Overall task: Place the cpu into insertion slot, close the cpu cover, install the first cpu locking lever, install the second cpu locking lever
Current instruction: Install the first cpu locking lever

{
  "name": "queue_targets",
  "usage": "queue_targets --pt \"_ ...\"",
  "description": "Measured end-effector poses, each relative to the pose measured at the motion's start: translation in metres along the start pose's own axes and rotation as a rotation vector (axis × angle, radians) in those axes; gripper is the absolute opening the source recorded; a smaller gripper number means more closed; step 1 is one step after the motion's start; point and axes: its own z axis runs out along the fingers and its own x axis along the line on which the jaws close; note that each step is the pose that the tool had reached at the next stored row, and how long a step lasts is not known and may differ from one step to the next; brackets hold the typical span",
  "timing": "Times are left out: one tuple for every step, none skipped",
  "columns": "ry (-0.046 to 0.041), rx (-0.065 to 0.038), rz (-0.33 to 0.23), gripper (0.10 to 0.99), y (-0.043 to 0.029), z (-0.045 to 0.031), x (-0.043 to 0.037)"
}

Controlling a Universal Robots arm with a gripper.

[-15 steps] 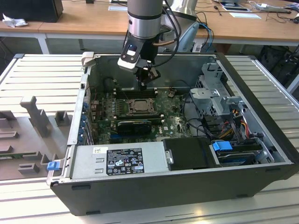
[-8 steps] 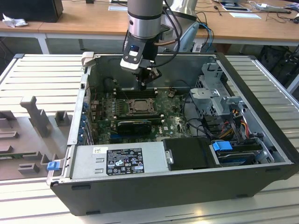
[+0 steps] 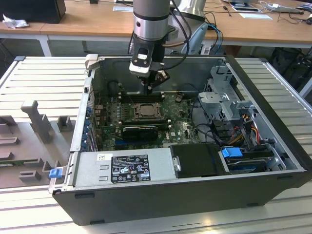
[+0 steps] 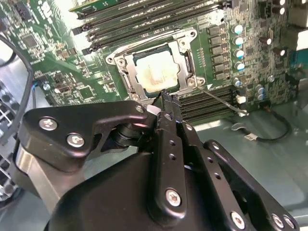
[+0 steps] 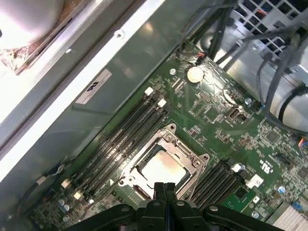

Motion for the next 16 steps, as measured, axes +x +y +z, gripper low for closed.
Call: queue_targets --pt "0.0015 0.001 -0.043 0.106 0.0 0.0 0.0" --pt "0.0021 0.001 -0.06 0.106 0.0 0.0 0.0" --pt "0.0027 0.002 -0.075 0.106 0.0 0.0 0.0" --pt "0.0033 0.002 -0.091 0.106 0.0 0.0 0.0" --pt "0.0036 0.002 -0.099 0.106 0.0 0.0 0.0" --pt "0.0038 0.002 -0.103 0.106 0.0 0.0 0.0" --pt "0.0039 0.002 -0.106 0.106 0.0 0.0 0.0" --pt "0.0039 0.002 -0.108 0.106 0.0 0.0 0.0" --pt "0.004 0.002 -0.109 0.106 0.0 0.0 0.0" --pt "0.004 0.002 -0.111 0.106 0.0 0.0 0.0" --pt "0.0041 0.002 -0.112 0.106 0.0 0.0 0.0" --pt "0.0042 0.002 -0.114 0.106 0.0 0.0 0.0" --pt "0.0043 0.002 -0.116 0.106 0.0 0.0 0.0" --pt "0.0043 0.002 -0.118 0.106 0.0 0.0 0.0" --pt "0.0043 0.002 -0.119 0.106 0.0 0.0 0.0" --pt "0.0044 0.002 -0.121 0.106 0.0 0.0 0.0"
